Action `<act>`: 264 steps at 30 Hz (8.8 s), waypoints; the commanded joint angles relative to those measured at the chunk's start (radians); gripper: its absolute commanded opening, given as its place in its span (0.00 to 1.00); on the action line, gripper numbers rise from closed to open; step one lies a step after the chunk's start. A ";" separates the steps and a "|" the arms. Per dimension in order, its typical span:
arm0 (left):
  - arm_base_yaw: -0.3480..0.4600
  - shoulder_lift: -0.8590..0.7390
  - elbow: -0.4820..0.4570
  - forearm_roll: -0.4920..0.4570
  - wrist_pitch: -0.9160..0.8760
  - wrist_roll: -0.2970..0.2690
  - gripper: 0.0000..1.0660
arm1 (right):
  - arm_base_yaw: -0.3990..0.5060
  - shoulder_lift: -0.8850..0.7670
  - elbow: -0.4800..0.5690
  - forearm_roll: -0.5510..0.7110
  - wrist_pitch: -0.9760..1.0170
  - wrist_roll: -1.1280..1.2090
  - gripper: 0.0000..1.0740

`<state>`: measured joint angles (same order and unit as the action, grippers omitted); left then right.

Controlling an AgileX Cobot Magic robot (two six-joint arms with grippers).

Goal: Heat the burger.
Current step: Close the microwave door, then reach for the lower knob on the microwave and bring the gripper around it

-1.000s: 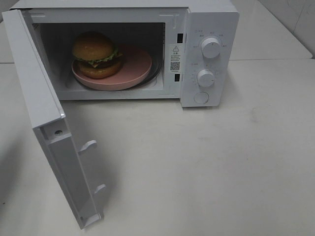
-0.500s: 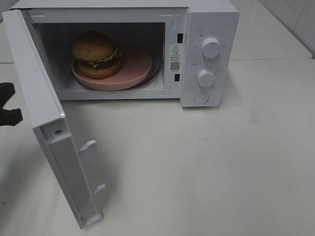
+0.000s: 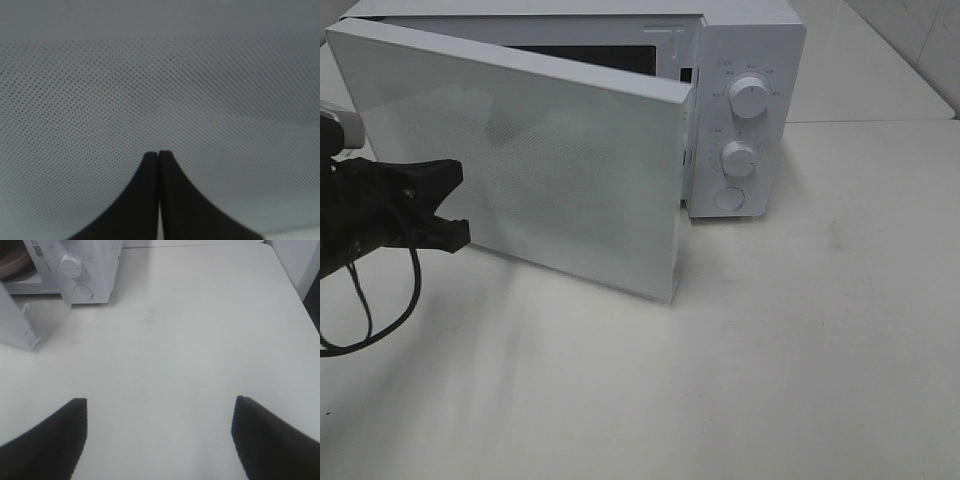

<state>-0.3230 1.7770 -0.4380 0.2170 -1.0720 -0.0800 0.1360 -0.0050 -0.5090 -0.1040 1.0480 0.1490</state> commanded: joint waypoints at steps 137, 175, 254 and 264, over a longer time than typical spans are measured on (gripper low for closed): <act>0.424 -0.767 -0.465 -0.431 2.311 0.277 0.92 | -0.007 -0.026 0.000 0.008 -0.009 -0.014 0.71; 0.424 -1.669 -0.060 -0.332 2.111 0.180 0.92 | -0.007 -0.026 0.000 0.009 -0.009 -0.014 0.71; 0.424 -1.808 -0.060 -0.337 2.111 0.184 0.92 | -0.007 0.361 -0.004 0.011 -0.419 -0.013 0.71; 0.424 -1.808 -0.060 -0.337 2.111 0.184 0.92 | -0.007 0.617 -0.004 0.011 -0.630 -0.009 0.71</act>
<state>0.0990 -0.0040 -0.5010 -0.1140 1.0520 0.1080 0.1360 0.5800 -0.5170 -0.0930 0.4720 0.1490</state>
